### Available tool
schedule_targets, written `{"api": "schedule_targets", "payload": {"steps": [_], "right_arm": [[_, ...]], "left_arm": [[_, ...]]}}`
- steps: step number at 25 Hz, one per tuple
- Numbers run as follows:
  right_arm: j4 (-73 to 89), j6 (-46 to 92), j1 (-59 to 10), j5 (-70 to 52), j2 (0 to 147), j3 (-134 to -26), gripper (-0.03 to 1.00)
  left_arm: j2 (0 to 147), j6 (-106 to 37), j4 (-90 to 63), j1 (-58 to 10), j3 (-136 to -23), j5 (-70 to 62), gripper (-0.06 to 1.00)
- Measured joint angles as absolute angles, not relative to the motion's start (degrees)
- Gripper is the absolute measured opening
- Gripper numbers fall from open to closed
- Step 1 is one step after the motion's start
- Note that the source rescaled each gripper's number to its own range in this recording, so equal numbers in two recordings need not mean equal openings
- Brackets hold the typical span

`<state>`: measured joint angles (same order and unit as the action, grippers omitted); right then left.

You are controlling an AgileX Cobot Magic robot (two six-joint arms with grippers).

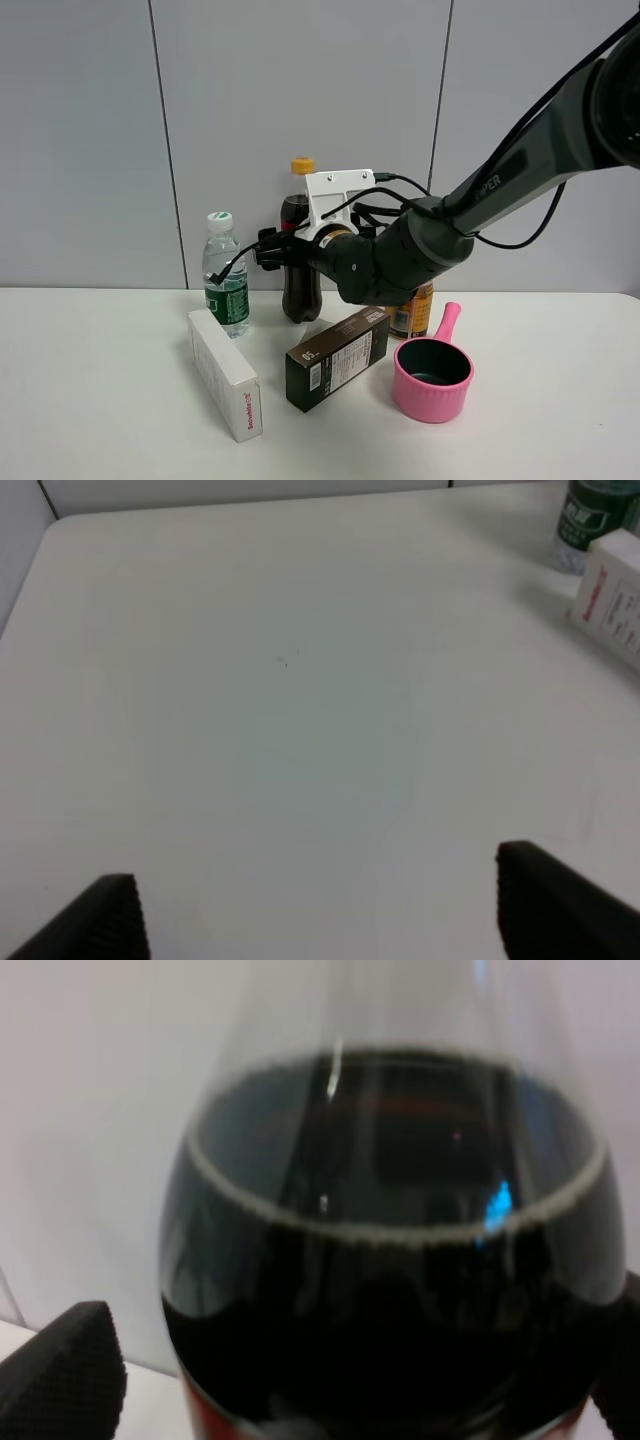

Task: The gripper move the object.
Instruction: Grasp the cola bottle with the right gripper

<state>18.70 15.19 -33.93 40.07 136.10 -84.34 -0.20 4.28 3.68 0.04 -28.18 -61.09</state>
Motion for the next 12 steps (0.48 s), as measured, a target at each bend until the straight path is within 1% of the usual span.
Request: {"api": "schedule_targets", "payload": {"steps": [3,5,8,9,10,12], "right_arm": [[18.7,15.2,-33.9,40.8,136.2,-84.3,0.78],[18.7,15.2,-33.9,41.1,136.2,-84.3,0.71],[18.7,15.2,-33.9,41.1,136.2,-84.3,0.53],[18.7,15.2,-33.9,41.1,136.2,-84.3,0.43],[18.7,15.2,-33.9,41.1,136.2,-84.3,0.32],[18.7,15.1,-33.9,41.2,136.2,-84.3,0.02]], "left_arm": [[-0.2,4.3,3.7,0.0,-28.2,-61.1,1.00],[-0.2,4.3,3.7,0.0,-28.2,-61.1,1.00],[-0.2,4.3,3.7,0.0,-28.2,-61.1,1.00],[-0.2,4.3,3.7,0.0,-28.2,-61.1,1.00],[-0.2,4.3,3.7,0.0,-28.2,-61.1,1.00],[-0.2,4.3,3.7,0.0,-28.2,-61.1,1.00]]}}
